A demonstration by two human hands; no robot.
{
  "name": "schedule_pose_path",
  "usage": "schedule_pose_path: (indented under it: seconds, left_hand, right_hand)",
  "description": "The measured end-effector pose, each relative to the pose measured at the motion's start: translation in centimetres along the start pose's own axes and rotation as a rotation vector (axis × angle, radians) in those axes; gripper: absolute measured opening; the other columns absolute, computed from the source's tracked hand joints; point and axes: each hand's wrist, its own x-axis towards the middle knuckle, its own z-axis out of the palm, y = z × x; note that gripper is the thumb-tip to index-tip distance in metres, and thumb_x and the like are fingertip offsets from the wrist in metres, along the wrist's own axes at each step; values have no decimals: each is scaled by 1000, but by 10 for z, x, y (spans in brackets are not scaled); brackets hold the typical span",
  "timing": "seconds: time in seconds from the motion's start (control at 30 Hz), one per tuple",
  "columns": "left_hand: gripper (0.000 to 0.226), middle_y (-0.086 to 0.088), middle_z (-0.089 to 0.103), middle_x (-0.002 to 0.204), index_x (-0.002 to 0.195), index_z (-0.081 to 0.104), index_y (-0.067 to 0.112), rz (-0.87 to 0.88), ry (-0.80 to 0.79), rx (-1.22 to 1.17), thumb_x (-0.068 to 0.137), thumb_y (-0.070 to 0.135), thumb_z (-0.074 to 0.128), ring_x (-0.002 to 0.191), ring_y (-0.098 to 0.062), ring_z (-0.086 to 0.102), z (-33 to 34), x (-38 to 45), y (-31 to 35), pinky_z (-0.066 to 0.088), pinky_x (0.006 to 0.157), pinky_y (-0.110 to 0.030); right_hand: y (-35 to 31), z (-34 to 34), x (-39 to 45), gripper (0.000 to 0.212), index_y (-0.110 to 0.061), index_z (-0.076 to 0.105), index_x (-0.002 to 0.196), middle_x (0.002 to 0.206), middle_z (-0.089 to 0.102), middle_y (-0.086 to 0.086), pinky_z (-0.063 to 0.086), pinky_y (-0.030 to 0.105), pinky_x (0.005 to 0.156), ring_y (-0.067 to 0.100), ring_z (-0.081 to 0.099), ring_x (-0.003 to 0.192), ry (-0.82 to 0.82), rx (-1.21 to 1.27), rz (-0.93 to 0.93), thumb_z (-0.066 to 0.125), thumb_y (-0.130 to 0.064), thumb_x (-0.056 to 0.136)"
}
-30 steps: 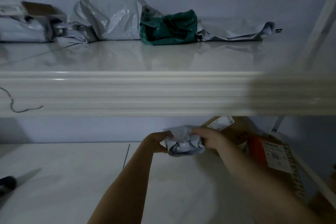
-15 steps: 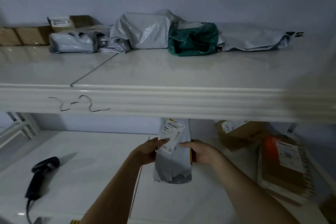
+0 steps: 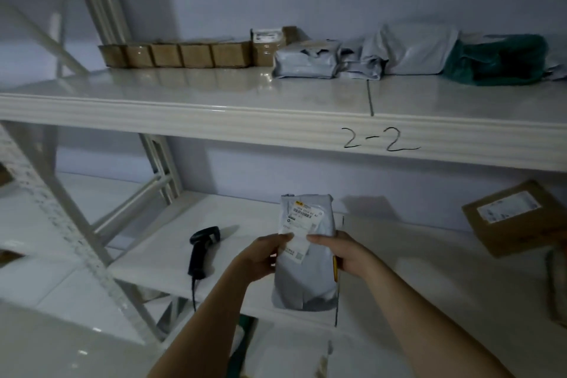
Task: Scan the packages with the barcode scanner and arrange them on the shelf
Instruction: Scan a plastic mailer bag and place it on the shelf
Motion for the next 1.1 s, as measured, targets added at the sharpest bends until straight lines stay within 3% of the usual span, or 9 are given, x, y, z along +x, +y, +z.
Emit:
schedule_pose_path:
  seconds: [0.17, 0.37, 0.43, 0.5, 0.53, 0.67, 0.8, 0.93, 1.1]
  left_hand:
    - [37, -15, 72, 113, 113, 69, 5, 15, 84, -68, 82, 24, 76, 108, -32, 65, -65, -22, 7, 52, 98, -43]
    - [29, -11, 72, 105, 107, 69, 9, 32, 263, -46, 87, 30, 72, 96, -28, 68, -127, -5, 16, 56, 73, -34]
    - [20, -11, 69, 91, 97, 66, 7, -1, 363, -19, 93, 26, 63, 77, -24, 66, -149, 8, 17, 53, 61, -30]
    - [18, -8, 56, 60, 75, 59, 7, -41, 491, 54, 91, 15, 59, 47, -19, 49, -175, 24, 24, 38, 46, -22]
    - [19, -8, 49, 52, 69, 55, 6, -61, 566, 103, 87, 11, 60, 42, -19, 42, -187, 30, 27, 35, 45, -22]
    - [24, -18, 54, 93, 95, 52, -3, -226, 681, 205, 85, 13, 68, 80, -30, 53, -233, 53, 42, 46, 70, -38]
    - [51, -17, 51, 126, 126, 48, 1, -573, 486, 384, 90, 32, 66, 107, -32, 52, -255, 71, 49, 48, 95, -41]
    - [77, -19, 48, 139, 142, 38, 0, -743, 299, 464, 86, 42, 70, 123, -36, 51, -264, 92, 46, 45, 104, -48]
    - [55, -11, 55, 132, 136, 49, 5, -744, 232, 591, 91, 30, 65, 122, -26, 54, -275, 111, 34, 49, 99, -36]
  right_hand:
    - [1, 69, 18, 45, -3, 67, 124, 116, 73, 18, 52, 50, 101, 34, 70, 108, 3, -29, 6, 80, -14, 83]
    - [0, 116, 75, 43, -2, 67, 122, 109, 75, 17, 57, 48, 93, 34, 73, 99, 58, -36, 12, 81, -12, 82]
    - [2, 128, 103, 44, -1, 67, 121, 107, 75, 17, 57, 47, 92, 33, 73, 97, 91, -59, 22, 82, -13, 81]
    - [3, 138, 134, 46, -1, 67, 119, 107, 75, 17, 57, 48, 94, 33, 73, 96, 130, -95, 23, 83, -16, 79]
    - [3, 141, 147, 46, -1, 67, 119, 108, 74, 17, 57, 48, 94, 34, 72, 96, 149, -112, 23, 84, -16, 79]
    - [1, 150, 197, 45, -1, 67, 118, 107, 74, 17, 57, 49, 92, 34, 73, 94, 194, -145, 68, 83, -17, 79]
    - [-2, 152, 227, 45, 0, 67, 120, 107, 74, 18, 59, 46, 89, 34, 72, 93, 212, -145, 93, 82, -14, 80]
    - [-2, 153, 239, 43, 2, 67, 120, 107, 73, 19, 58, 49, 92, 35, 72, 95, 244, -143, 134, 80, -11, 81]
    - [-1, 151, 241, 44, 3, 66, 122, 109, 73, 21, 58, 47, 90, 36, 71, 95, 306, -150, 143, 79, -13, 82]
